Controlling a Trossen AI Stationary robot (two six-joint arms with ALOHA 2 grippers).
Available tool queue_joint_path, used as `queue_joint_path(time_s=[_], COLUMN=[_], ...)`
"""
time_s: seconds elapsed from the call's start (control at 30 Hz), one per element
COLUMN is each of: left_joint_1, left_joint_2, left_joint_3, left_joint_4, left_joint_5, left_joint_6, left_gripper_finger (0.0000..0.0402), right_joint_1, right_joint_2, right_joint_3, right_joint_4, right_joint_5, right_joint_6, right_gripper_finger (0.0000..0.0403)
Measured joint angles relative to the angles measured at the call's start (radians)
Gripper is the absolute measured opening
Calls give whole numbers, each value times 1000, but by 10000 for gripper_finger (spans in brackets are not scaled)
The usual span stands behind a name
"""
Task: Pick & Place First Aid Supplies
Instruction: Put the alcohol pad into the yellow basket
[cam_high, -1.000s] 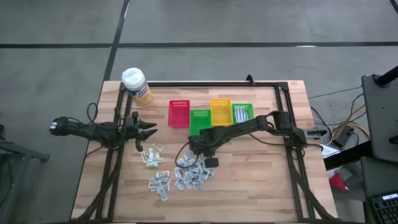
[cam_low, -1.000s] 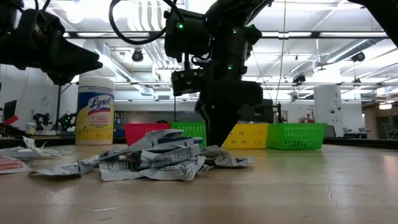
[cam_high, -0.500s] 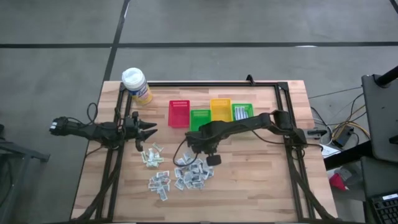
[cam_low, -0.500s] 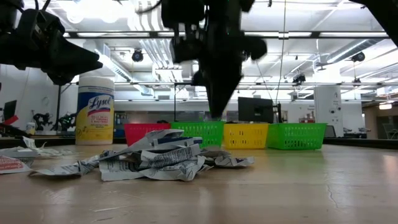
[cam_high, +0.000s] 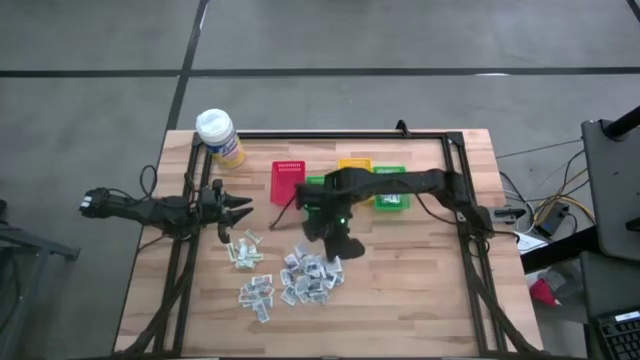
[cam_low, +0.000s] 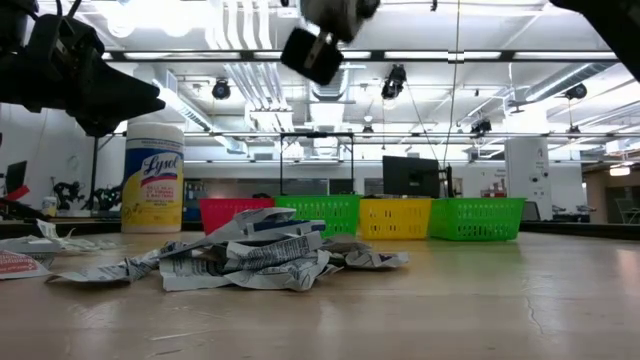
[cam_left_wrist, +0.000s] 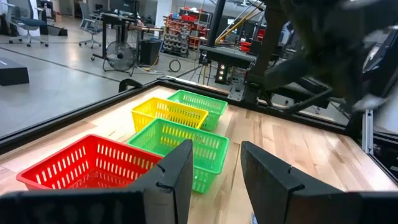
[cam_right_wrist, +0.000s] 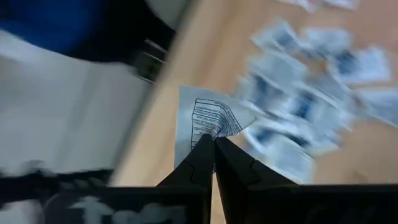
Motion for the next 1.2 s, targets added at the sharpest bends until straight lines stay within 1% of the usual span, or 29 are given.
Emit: queue_joint_path(time_s=[0.17, 0.3, 0.4, 0.57, 0.6, 0.67, 0.7, 0.77, 0.83, 0.93, 1.1, 1.2], left_joint_1=[0, 0, -1, -1, -1, -1, -1, -1, -1, -1, -1, -1], left_joint_2=[0, 0, 0, 0, 0, 0, 0, 0, 0, 0, 0, 0], left_joint_3=[0, 0, 0, 0, 0, 0, 0, 0, 0, 0, 0, 0], left_joint_4=[0, 0, 0, 0, 0, 0, 0, 0, 0, 0, 0, 0], left_joint_5=[0, 0, 0, 0, 0, 0, 0, 0, 0, 0, 0, 0], left_joint_6=[0, 0, 0, 0, 0, 0, 0, -2, -8, -21, -29, -30], left_gripper_finger=[131, 131, 131, 131, 131, 131, 131, 131, 131, 131, 131, 131], right_joint_1=[-35, -50, -52, -52, -52, -52, -52, -51, -52, -52, -54, -57], right_joint_2=[0, 0, 0, 0, 0, 0, 0, 0, 0, 0, 0, 0], right_joint_3=[10, 10, 10, 10, 10, 10, 10, 10, 10, 10, 10, 10], right_joint_4=[1, 5, 9, 9, 9, 9, 7, -11, -49, -138, -283, -292], right_joint_5=[-298, -457, -502, -501, -487, -416, -357, -203, -47, 150, 427, 604], right_joint_6=[0, -1, 8, 26, 31, 64, 91, 137, 149, 128, 78, 49], right_gripper_finger=[8, 8, 8, 8, 8, 8, 8, 8, 8, 8, 8, 8])
